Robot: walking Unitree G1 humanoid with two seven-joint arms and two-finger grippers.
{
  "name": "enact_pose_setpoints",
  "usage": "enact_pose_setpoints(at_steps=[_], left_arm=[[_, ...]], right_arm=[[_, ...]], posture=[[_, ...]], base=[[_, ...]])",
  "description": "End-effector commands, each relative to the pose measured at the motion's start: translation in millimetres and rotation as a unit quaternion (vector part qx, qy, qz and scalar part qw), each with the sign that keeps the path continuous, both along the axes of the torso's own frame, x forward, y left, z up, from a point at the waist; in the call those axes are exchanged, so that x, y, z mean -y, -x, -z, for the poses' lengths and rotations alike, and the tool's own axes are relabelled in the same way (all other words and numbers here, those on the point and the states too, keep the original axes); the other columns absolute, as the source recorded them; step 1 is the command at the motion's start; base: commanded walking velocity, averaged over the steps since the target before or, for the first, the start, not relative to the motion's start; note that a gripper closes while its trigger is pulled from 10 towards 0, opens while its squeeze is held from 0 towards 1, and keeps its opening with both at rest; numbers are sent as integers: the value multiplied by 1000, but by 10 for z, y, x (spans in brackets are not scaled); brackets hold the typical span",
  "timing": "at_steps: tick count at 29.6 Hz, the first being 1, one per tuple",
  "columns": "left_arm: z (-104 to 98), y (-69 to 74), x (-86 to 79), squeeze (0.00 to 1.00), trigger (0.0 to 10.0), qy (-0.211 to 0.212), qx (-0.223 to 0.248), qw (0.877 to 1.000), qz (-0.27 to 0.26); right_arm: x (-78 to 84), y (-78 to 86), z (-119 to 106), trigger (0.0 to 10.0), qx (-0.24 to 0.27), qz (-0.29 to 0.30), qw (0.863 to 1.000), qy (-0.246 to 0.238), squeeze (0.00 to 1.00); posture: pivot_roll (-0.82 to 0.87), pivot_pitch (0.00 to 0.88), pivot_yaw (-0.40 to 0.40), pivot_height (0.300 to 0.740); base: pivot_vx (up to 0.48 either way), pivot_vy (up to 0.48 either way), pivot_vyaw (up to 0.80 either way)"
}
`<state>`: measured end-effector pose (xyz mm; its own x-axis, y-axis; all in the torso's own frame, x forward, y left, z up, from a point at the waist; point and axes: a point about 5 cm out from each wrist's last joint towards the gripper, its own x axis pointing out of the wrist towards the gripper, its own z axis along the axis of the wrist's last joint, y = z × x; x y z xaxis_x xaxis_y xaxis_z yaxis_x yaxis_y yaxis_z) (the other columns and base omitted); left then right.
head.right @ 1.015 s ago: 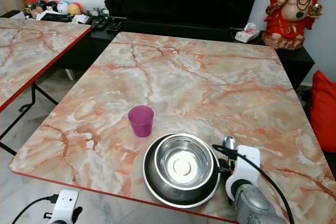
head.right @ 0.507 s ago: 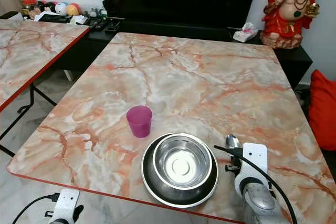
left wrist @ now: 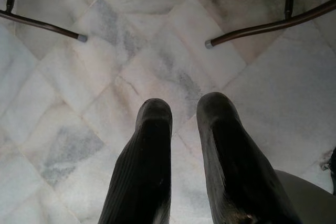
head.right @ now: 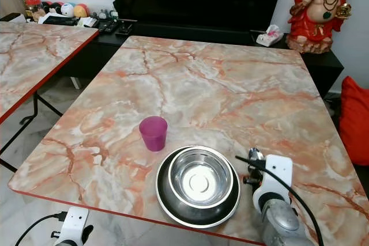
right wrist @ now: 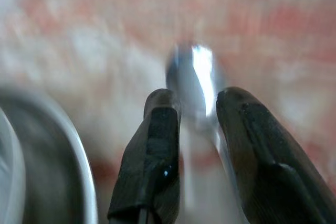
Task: Setting the table
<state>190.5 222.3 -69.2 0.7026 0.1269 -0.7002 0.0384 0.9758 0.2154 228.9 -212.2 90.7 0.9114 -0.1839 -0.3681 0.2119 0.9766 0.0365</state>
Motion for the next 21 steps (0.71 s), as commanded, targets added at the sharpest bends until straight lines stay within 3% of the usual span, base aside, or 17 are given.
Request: enact_pose_setpoints(at_steps=[1, 2, 7, 10, 11, 16, 21], left_arm=[[18, 27, -2, 0, 10000, -4, -10, 1000, 7], [19, 27, 1, 0, 10000, -4, -10, 1000, 7], [20, 23, 16, 0, 10000, -2, -10, 1000, 8], [20, 20, 22, 0, 10000, -1, -9, 1000, 9], [19, 19, 21, 0, 10000, 0, -10, 1000, 9], [17, 18, 15, 0, 10000, -1, -10, 1000, 9], [15, 15, 13, 0, 10000, -1, -9, 1000, 9]], right_arm=[[70, -44, -187, 10000, 53, 14, 998, 23, 0], [113, -56, -228, 10000, 63, 20, 997, 41, 0], [260, -3, -161, 10000, 14, -13, 993, 113, 0], [420, 67, -134, 10000, -13, -28, 991, 128, 0], [552, 107, -182, 10000, -15, -42, 989, 143, 0], [713, 168, -312, 10000, 42, -93, 984, 144, 0], [857, 311, -218, 10000, 42, -101, 985, 130, 0]], posture=[[62, 0, 6, 740], [59, 0, 6, 740], [58, 0, 5, 740], [53, 0, 4, 740], [48, 0, 5, 740], [44, 0, 7, 740], [40, 0, 8, 740]], base=[[0, 0, 0], [0, 0, 0], [0, 0, 0], [0, 0, 0], [0, 0, 0], [0, 0, 0], [0, 0, 0]])
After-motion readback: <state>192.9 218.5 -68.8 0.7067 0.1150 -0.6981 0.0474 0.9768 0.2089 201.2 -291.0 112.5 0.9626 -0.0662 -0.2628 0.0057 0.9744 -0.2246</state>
